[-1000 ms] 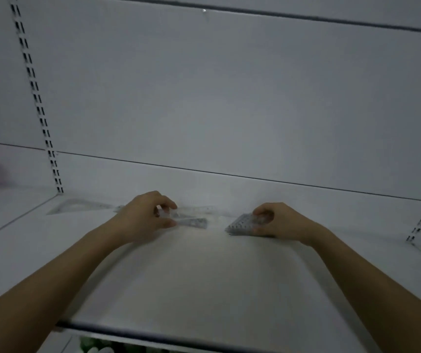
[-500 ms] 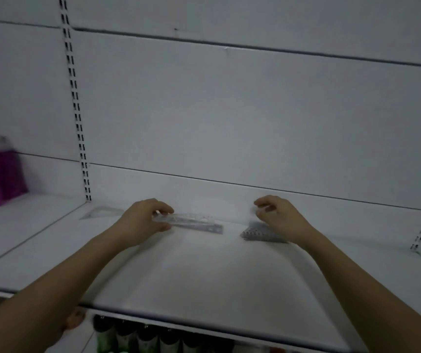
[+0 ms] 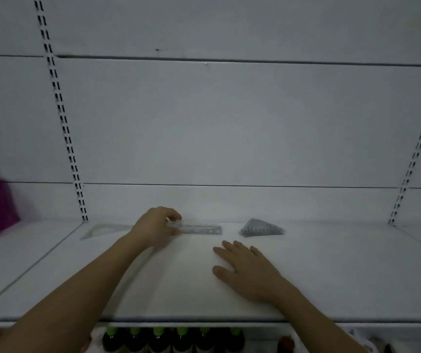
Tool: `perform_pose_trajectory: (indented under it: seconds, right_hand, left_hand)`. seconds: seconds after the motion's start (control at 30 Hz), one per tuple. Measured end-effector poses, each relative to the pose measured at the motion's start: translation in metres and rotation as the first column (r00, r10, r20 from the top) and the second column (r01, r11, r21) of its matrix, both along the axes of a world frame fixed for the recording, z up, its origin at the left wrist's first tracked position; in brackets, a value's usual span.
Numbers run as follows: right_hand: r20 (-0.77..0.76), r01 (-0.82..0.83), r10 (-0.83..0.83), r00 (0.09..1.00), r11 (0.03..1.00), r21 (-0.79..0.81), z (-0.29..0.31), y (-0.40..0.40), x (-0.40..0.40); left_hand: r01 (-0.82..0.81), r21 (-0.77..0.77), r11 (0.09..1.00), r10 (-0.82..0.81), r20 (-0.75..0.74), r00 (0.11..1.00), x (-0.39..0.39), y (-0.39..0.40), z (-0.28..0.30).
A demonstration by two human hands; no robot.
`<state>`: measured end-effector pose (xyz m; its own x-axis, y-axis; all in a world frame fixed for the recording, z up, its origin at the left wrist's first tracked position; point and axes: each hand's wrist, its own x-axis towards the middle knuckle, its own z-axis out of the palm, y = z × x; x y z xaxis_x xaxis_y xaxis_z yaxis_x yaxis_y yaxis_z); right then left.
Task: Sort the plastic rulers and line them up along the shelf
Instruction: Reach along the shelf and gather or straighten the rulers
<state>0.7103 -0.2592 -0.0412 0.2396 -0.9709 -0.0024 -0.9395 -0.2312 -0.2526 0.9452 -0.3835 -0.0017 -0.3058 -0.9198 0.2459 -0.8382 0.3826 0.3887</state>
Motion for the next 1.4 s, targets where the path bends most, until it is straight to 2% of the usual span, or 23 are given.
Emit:
perform_pose_trajectory:
  seconds: [0.2, 0.5, 0.87, 1.07, 1.2, 1.27, 1.4]
  right_hand:
    - [-0.020, 0.066, -0.066, 0.998, 0.998, 0.016, 0.001, -0.002, 0.004]
    - [0.126, 0.184, -0.183, 0.975, 0.983, 0.006, 0.007, 0.002, 0.012]
    - [0.244, 0.332, -0.314, 0.918, 0.942, -0.039, 0.007, 0.003, 0.016]
    - [0.215, 0.375, -0.353, 0.911, 0.924, -0.076, 0.009, 0.005, 0.018]
    - [0.063, 0.442, -0.438, 0.897, 0.881, -0.169, 0.011, 0.012, 0.010]
    - [-0.013, 0.458, -0.466, 0.885, 0.874, -0.163, 0.017, 0.021, -0.001]
    - [-0.009, 0.510, -0.512, 0.859, 0.857, -0.078, 0.032, 0.052, -0.047]
  left_hand:
    - [0.080, 0.026, 0.996, -0.081, 0.033, 0.996, -0.005, -0.021, -0.008]
    - [0.234, 0.038, 0.972, -0.236, 0.060, 0.970, -0.004, -0.041, -0.009]
    - [0.288, 0.051, 0.956, -0.289, 0.004, 0.957, 0.007, -0.043, -0.017]
    - [0.291, -0.053, 0.955, -0.291, 0.013, 0.957, -0.019, 0.005, -0.014]
    - [0.338, 0.028, 0.941, -0.339, 0.046, 0.940, -0.052, 0.046, -0.015]
    - [0.353, 0.060, 0.934, -0.356, 0.053, 0.933, -0.072, 0.065, -0.012]
    - [0.368, 0.091, 0.925, -0.374, 0.059, 0.926, -0.118, 0.103, -0.003]
